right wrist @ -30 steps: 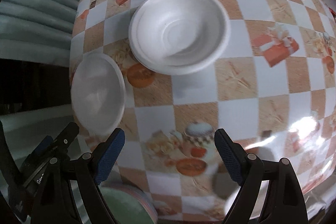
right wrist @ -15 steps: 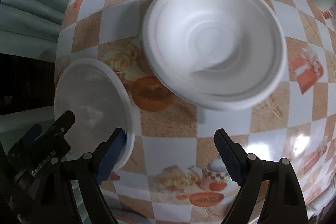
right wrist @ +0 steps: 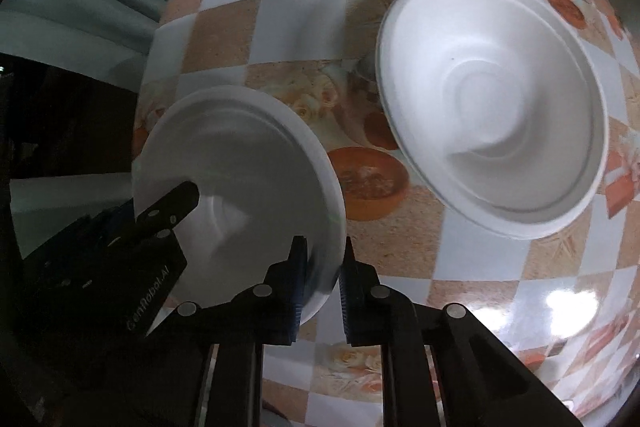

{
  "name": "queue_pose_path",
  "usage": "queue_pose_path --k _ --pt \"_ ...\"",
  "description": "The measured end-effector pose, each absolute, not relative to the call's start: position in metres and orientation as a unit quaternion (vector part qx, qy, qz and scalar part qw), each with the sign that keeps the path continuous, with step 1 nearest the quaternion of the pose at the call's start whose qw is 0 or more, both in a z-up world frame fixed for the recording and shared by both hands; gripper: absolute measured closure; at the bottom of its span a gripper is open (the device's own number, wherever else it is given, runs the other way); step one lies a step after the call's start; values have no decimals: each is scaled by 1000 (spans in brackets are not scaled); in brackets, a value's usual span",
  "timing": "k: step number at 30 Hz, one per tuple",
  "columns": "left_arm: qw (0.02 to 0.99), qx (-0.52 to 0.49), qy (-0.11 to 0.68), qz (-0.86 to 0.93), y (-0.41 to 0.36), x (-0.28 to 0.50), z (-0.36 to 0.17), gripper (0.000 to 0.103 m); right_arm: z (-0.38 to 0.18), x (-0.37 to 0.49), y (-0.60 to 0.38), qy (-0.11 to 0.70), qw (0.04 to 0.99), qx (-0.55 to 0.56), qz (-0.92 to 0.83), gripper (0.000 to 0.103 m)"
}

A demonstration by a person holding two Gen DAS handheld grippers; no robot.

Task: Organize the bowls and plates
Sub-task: 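Close both grippers on the second bowl's rim, then carry the second bowl with both grippers and lower it onto the first bowl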

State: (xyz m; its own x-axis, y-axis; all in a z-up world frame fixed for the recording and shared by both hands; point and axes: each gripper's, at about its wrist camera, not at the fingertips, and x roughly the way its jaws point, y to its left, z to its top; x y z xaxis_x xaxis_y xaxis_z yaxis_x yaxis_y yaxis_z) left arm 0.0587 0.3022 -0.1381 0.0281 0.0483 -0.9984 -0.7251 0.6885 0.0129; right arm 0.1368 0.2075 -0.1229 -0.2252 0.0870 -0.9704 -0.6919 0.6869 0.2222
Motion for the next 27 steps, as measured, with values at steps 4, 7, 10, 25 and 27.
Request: queue_pose_path --k 4,7,10,25,27 --pt "667 -260 636 287 287 58 -135 78 -122 133 199 713 574 -219 337 87" --pt "665 -258 641 283 272 57 -133 78 -122 135 188 716 569 -230 334 87" --pt "664 -253 648 274 251 58 -133 78 -122 136 173 718 563 -241 329 87" --pt "676 -257 653 226 150 99 -128 78 -127 180 81 744 561 -238 276 86" --pt "677 -258 653 220 140 109 -128 78 -127 189 70 744 564 -233 271 86"
